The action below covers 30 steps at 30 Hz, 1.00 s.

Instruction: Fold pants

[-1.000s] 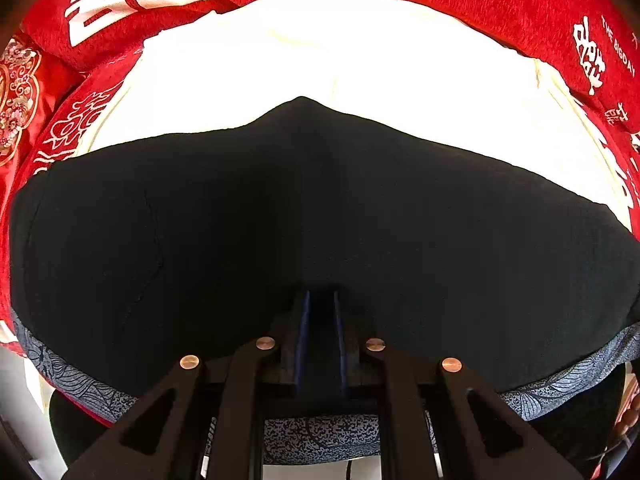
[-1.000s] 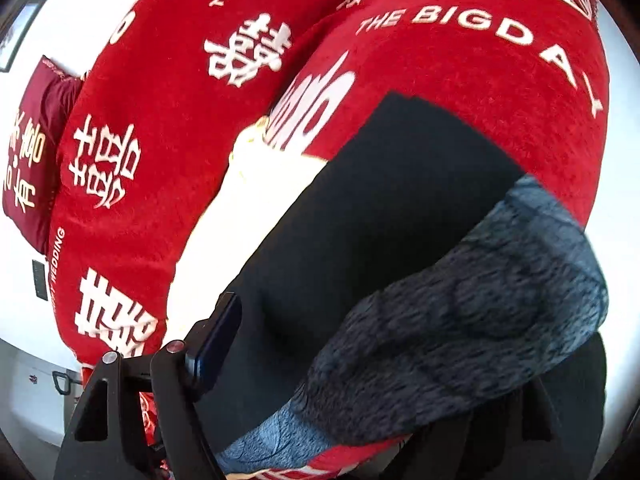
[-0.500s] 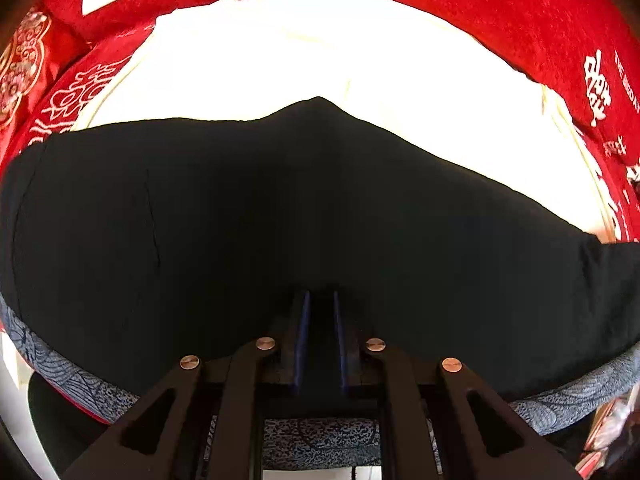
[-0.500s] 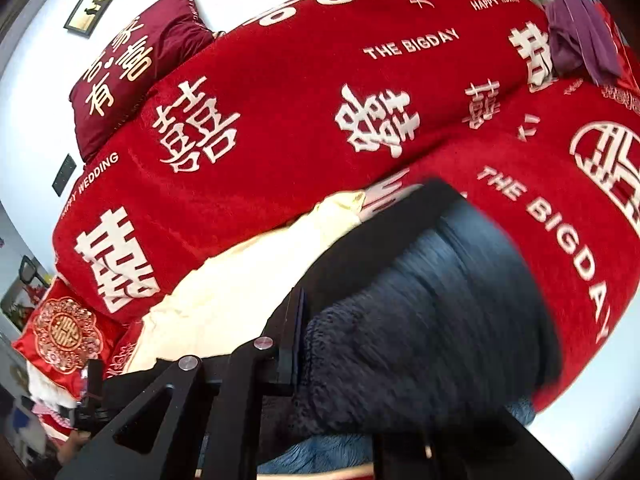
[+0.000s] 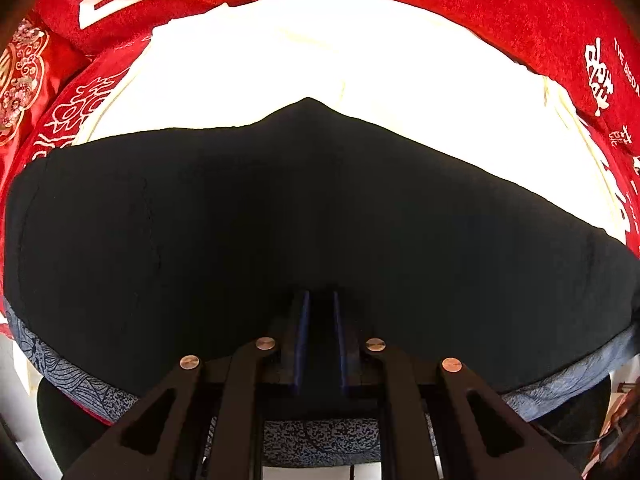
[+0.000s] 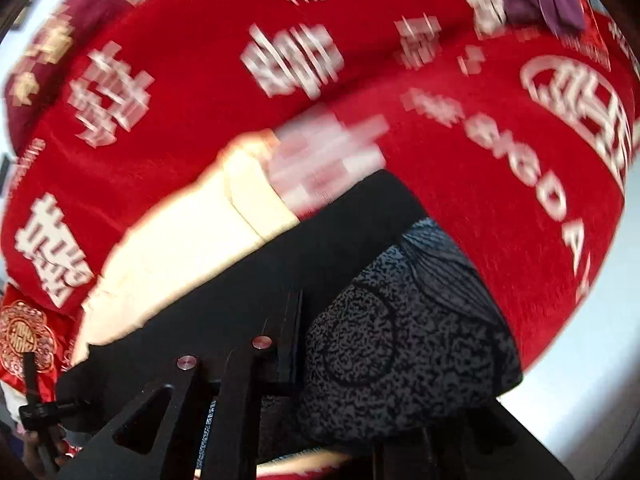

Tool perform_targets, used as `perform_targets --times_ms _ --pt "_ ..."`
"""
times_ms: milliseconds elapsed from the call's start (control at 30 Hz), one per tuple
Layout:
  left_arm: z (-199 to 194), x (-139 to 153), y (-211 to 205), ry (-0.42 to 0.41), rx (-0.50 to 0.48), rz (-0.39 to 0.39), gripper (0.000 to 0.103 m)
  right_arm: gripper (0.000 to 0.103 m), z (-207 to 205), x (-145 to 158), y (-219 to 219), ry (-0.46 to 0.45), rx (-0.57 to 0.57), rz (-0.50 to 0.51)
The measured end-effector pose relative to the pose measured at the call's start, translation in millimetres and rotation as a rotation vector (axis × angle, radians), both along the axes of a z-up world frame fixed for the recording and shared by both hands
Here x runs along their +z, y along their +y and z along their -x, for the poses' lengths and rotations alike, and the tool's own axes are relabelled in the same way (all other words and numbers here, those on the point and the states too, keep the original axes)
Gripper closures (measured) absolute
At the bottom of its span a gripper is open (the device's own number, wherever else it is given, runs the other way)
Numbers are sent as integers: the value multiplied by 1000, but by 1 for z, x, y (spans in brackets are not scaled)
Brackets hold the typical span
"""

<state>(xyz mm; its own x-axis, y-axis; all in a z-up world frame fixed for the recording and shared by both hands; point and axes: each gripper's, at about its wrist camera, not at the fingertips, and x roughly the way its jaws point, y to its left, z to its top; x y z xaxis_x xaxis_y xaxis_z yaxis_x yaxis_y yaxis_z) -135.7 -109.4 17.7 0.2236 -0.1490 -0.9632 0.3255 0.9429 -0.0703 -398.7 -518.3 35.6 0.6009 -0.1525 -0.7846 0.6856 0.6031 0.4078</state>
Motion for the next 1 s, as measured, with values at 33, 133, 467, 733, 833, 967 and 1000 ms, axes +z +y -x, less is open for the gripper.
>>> perform_targets --times_ms 33,133,467,733,833,967,1000 --pt "0 0 0 1 -1 2 90 53 9 -4 -2 -1 -35 -23" --pt "0 1 0 9 -3 -1 90 35 39 3 -5 22 -150 14" --pt "37 15 -62 -4 -203 34 90 22 -8 94 74 -82 124 262" --pt "53 8 -79 -6 -298 61 90 22 -135 42 162 -12 675 281" --pt "41 5 -65 -1 -236 50 90 23 -154 18 150 36 689 243" --pt "24 -5 -39 20 -156 41 90 24 -137 27 128 43 600 250" --pt "22 -6 -36 25 -147 44 90 23 -126 32 120 63 559 262"
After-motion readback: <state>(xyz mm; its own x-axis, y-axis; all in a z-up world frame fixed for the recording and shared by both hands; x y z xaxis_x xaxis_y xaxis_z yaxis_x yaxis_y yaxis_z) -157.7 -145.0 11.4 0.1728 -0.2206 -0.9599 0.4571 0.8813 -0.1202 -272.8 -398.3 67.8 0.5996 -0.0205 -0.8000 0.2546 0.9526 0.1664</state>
